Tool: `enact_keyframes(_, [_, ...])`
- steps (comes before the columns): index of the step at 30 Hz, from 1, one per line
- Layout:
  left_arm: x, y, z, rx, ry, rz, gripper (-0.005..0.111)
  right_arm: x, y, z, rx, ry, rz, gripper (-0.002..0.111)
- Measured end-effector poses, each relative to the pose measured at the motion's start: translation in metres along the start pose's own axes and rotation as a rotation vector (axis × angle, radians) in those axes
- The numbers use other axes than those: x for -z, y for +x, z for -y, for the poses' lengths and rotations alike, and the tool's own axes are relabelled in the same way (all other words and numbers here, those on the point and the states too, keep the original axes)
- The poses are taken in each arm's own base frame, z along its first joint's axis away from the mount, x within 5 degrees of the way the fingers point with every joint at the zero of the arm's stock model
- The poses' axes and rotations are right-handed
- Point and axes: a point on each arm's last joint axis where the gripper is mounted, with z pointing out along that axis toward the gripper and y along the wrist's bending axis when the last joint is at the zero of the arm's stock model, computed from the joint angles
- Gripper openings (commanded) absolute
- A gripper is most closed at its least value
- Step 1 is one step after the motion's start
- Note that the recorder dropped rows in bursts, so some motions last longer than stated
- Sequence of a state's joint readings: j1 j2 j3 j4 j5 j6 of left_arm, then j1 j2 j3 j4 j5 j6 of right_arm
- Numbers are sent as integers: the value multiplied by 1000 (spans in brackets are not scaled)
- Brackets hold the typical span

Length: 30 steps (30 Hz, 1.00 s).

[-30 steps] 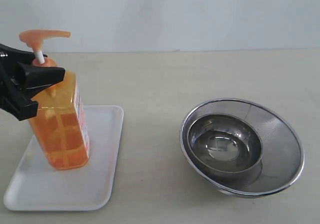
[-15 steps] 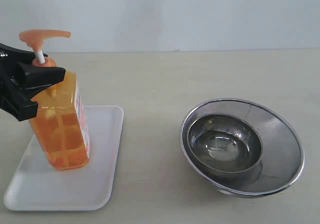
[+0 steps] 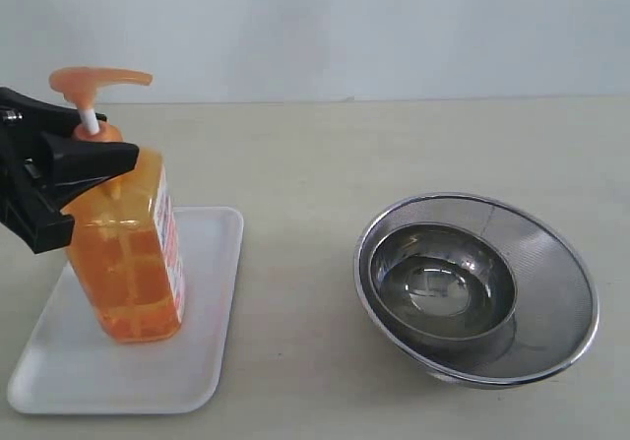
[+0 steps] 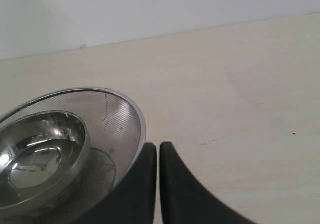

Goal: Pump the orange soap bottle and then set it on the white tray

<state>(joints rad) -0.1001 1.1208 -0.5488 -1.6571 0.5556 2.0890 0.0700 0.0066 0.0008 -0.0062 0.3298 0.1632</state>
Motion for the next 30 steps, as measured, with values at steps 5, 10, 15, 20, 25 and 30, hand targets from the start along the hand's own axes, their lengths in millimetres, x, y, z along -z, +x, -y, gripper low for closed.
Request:
enact_keyframes(5, [0, 0, 0, -19, 5, -4, 5, 0, 0, 0, 0, 0, 0, 0])
enact_keyframes(10, [5, 2, -6, -18, 9, 3, 5, 0, 0, 0, 2, 1, 0, 0])
enact_keyframes(15, [7, 2, -6, -30, 37, 22, 5, 0, 0, 0, 2, 1, 0, 0])
enact_keyframes(20, [7, 3, -3, -38, 67, 28, 5, 0, 0, 0, 2, 1, 0, 0])
enact_keyframes(25, [6, 5, -3, -35, 69, 20, 5, 0, 0, 0, 2, 1, 0, 0])
enact_keyframes(30, [6, 5, -5, -23, 51, 19, 5, 0, 0, 0, 2, 1, 0, 0])
